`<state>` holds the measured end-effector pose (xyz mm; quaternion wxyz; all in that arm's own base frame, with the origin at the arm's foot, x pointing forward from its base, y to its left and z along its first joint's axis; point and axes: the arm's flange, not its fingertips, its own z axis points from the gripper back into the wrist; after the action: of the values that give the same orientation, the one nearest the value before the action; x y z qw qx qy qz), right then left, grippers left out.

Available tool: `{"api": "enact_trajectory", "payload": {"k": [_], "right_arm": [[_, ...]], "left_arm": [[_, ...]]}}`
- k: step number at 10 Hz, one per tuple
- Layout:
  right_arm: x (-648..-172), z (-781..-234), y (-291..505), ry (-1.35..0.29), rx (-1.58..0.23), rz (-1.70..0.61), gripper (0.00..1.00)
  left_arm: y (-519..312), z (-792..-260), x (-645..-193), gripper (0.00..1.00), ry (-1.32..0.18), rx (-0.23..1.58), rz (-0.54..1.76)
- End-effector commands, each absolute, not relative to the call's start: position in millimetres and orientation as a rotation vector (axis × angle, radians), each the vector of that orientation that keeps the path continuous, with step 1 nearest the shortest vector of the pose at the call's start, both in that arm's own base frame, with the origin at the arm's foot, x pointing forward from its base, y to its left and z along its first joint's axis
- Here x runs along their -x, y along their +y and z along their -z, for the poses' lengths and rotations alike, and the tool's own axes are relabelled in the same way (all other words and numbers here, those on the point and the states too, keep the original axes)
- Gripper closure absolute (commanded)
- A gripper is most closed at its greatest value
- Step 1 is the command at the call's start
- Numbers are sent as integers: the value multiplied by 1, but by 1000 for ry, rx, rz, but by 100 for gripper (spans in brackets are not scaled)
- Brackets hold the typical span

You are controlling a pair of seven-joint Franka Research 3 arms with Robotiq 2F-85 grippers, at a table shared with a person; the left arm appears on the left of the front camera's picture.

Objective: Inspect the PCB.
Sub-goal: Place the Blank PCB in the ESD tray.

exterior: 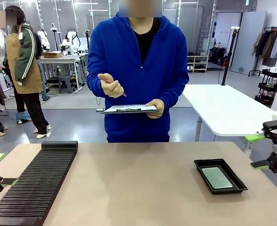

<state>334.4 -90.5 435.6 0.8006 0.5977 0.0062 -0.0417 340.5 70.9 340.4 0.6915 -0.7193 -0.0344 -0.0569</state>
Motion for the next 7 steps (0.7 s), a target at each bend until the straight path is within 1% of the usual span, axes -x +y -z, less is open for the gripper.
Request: {"api": "enact_trajectory", "payload": {"k": [1, 3, 4, 5, 7], "right_arm": [[-333, -413, -107, 40, -1410, 82, 0], [-332, -403, -110, -2, -1409, 94, 0], [-335, -399, -108, 3, -1428, 65, 0], [-325, -405, -111, 39, -1406, 96, 0], [-325, -405, -111, 39, -1406, 96, 0]], "left_arm": [[72, -341, -340, 0, -73, 1609, 133], [72, -341, -340, 0, -73, 1609, 133], [72, -341, -340, 0, -73, 1609, 133], [72, -341, -340, 0, -73, 1609, 133], [72, -341, -340, 0, -73, 1609, 133]]}}
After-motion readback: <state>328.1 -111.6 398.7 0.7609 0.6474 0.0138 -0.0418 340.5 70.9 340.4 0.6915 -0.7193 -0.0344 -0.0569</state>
